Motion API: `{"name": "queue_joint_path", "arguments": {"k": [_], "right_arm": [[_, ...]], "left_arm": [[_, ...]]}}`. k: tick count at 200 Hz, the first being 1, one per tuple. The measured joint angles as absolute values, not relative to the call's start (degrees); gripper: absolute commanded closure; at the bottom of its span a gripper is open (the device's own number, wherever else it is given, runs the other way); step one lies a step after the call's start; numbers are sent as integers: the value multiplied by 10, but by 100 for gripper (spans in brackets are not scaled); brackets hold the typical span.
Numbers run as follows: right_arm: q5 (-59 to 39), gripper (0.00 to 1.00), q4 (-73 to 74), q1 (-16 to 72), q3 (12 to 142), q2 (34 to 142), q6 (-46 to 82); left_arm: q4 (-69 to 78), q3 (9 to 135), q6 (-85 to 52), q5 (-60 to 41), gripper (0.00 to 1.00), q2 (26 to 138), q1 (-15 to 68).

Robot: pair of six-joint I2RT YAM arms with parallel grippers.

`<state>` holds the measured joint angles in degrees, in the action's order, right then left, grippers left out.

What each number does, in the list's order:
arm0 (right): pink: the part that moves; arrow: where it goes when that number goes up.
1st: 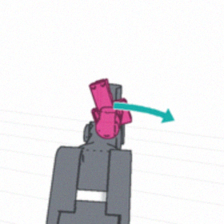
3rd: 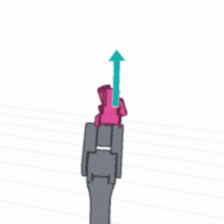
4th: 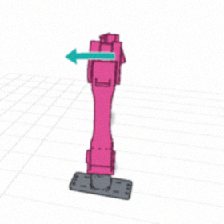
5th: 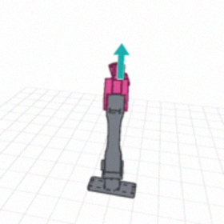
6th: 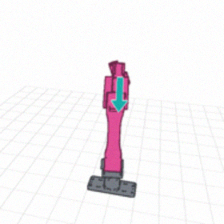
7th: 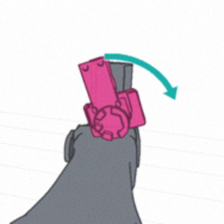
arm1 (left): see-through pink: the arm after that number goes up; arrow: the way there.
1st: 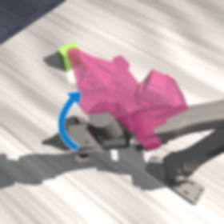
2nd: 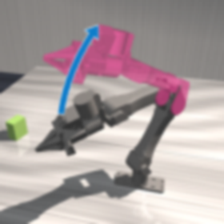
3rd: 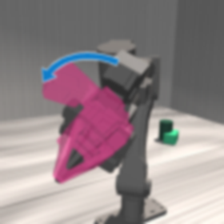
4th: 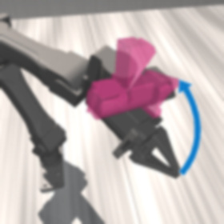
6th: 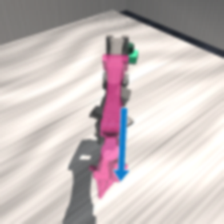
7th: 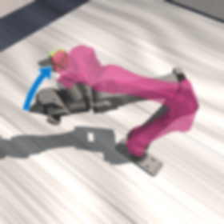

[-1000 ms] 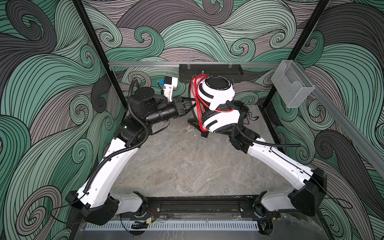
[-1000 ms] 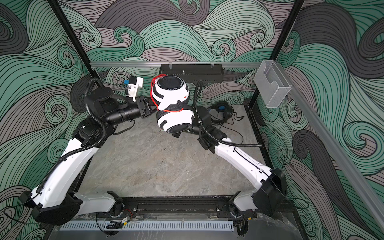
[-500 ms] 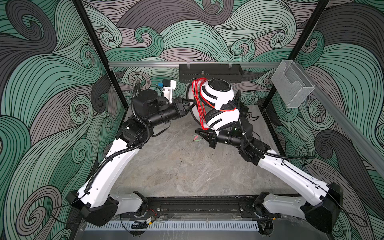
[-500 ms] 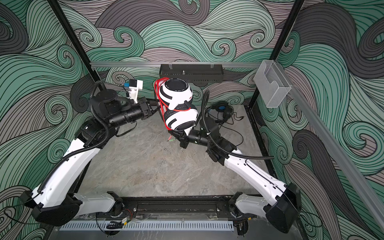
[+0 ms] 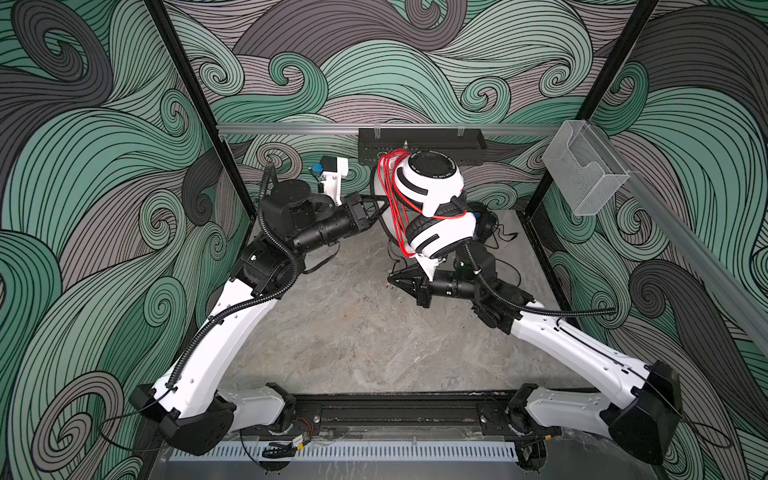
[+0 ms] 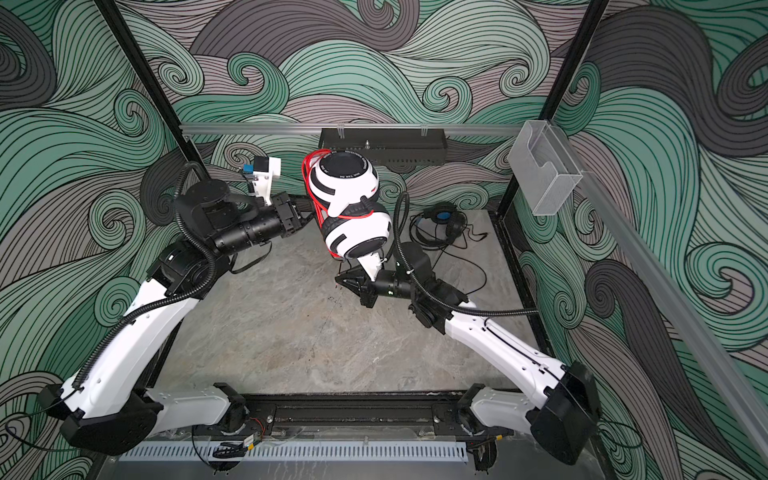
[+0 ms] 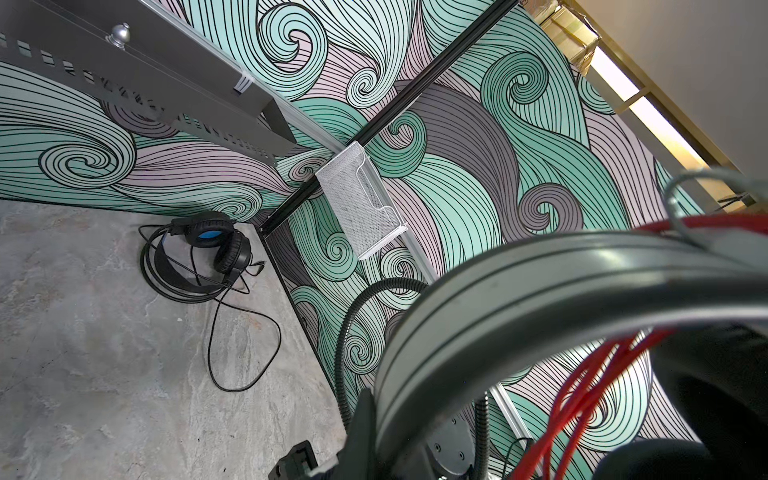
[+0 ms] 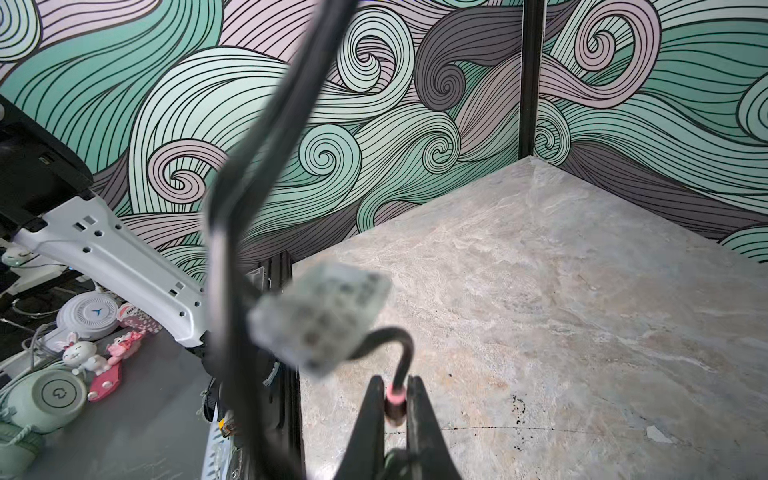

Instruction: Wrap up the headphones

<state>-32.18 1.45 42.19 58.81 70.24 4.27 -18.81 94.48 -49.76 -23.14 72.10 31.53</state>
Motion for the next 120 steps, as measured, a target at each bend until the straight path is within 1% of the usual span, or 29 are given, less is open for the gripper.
{"name": "queue_joint_path", "arguments": {"k": [32,62,83,120], "right_arm": [[-317,100,2,423,589,702,35],[-283,100,-34,434,589,688,21],[-250,100,-56,453,572,651,12],[-188,100,-114,485,558,592,-10]], "left_arm": [[-188,941,-497,-224,100,714,315],[-188,931,-497,-195,100,704,315],[-190,916,-497,-148,100,695,315],[-213,880,-497,-27,100,681,314]]}}
